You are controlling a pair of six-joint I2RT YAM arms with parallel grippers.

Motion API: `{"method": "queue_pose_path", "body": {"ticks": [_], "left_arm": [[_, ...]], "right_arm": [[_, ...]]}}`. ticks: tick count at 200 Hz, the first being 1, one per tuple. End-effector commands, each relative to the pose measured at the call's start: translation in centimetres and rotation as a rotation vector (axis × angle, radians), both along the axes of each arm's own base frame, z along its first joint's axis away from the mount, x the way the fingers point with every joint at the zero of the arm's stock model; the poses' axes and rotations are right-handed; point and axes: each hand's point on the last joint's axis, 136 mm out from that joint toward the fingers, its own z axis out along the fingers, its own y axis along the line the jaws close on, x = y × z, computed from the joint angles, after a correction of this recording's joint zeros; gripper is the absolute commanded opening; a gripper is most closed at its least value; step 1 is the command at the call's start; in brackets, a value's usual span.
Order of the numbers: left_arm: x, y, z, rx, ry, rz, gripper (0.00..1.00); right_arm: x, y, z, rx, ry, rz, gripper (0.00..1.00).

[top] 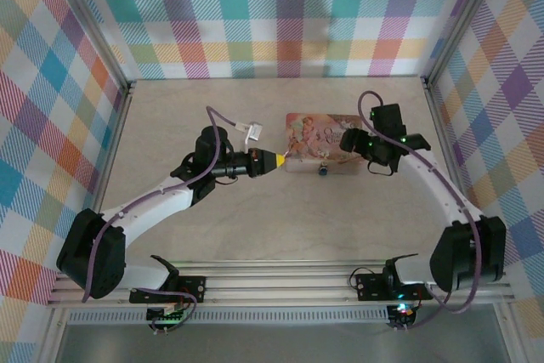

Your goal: Unlock a padlock with a key

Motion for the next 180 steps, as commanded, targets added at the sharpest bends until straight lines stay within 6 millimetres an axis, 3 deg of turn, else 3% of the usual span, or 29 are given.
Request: {"method": "queue_pose_path", "body": {"ticks": [1,29,74,131,180], "left_arm": [[-0.3,0.6,-0.2,0.065,-0.025,0.008,0.00],[-0.4,1.2,-1.5,0.117,-0.005,0.025,0.00],[-0.5,1.6,-3.0,0.175,0.012,0.029,0.00],[-0.5,2.5,-4.9,0.261,0.030,0.041,0.00],[-0.4,2.9,-6.1,0.299,0.051,0.043,0.00]], "right_arm": [[0.3,-2.6,-2.5,-0.071,0.092,-0.038,0.84],[2.1,-3.6,-4.7,-0.054,0.136,-0.030,0.85],[5.2,-0.3,-7.3,0.069,0.181,0.140,0.75],[4.0,4.2,-10.8,0.105,0.257,0.359,0.58],[2.4,7.9,-12.0,0.088,0.300,0.485,0.54]]}}
